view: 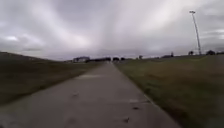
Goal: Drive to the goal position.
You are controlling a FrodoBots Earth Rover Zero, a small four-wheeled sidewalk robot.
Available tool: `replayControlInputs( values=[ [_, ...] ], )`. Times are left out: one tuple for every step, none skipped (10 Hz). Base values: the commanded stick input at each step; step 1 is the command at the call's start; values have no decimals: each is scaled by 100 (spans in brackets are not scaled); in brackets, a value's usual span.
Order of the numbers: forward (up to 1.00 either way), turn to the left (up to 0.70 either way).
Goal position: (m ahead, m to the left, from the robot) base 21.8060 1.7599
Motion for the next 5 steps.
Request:
replayControlInputs(
  values=[
    [70,0],
    [70,0],
    [70,0],
    [70,0],
    [70,0]
  ],
)
